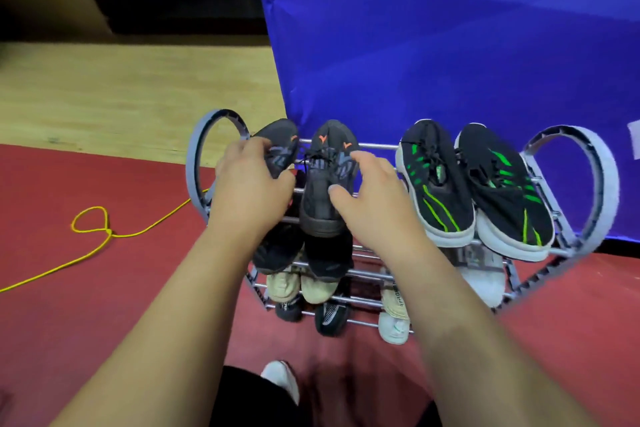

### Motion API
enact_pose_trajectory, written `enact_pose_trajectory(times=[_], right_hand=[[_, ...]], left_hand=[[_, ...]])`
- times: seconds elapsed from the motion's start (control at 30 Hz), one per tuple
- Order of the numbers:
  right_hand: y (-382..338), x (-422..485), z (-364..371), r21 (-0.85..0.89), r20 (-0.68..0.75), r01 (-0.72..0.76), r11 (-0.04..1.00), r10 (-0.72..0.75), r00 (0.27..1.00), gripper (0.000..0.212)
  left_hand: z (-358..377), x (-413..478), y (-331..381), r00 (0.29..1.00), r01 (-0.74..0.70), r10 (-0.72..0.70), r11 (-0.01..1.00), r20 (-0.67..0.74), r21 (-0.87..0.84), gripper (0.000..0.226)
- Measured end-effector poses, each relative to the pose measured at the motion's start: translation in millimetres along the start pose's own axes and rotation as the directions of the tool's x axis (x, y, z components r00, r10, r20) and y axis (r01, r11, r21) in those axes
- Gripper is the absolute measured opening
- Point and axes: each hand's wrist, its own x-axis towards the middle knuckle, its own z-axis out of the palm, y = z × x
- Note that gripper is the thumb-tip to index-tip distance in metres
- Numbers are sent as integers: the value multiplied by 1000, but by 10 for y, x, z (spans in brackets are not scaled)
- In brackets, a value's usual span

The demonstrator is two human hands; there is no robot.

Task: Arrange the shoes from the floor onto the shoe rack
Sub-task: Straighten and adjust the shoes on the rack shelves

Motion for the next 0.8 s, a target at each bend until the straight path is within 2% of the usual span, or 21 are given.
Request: enact_pose_trajectory(times=[0.1, 0.17, 0.23, 0.4, 0.6, 0.8], right_hand=[[-29, -4, 237, -60, 120, 4, 998, 3, 993, 88], [-16, -13, 352, -114, 187, -17, 993, 38, 982, 109], [19, -11, 419, -131, 194, -55, 990, 80, 978, 118], [16, 17, 469, -78, 118, -72, 994, 81, 990, 108], [-6, 46, 426, 20, 23, -80, 997, 80, 997, 94], [14, 36, 473, 3, 33, -111, 994, 111, 993, 93]], left_hand=[[96, -33, -228, 986, 144, -144, 990, 84, 4, 75], [132, 33, -280, 971, 180, -180, 984, 154, 16, 88], [157, 107, -325, 964, 185, -185, 983, 193, 21, 97], [149, 170, -451, 936, 276, -260, 960, 238, -37, 108], [124, 159, -515, 932, 268, -235, 959, 274, -88, 107], [103, 177, -582, 918, 251, -202, 963, 341, -103, 113]])
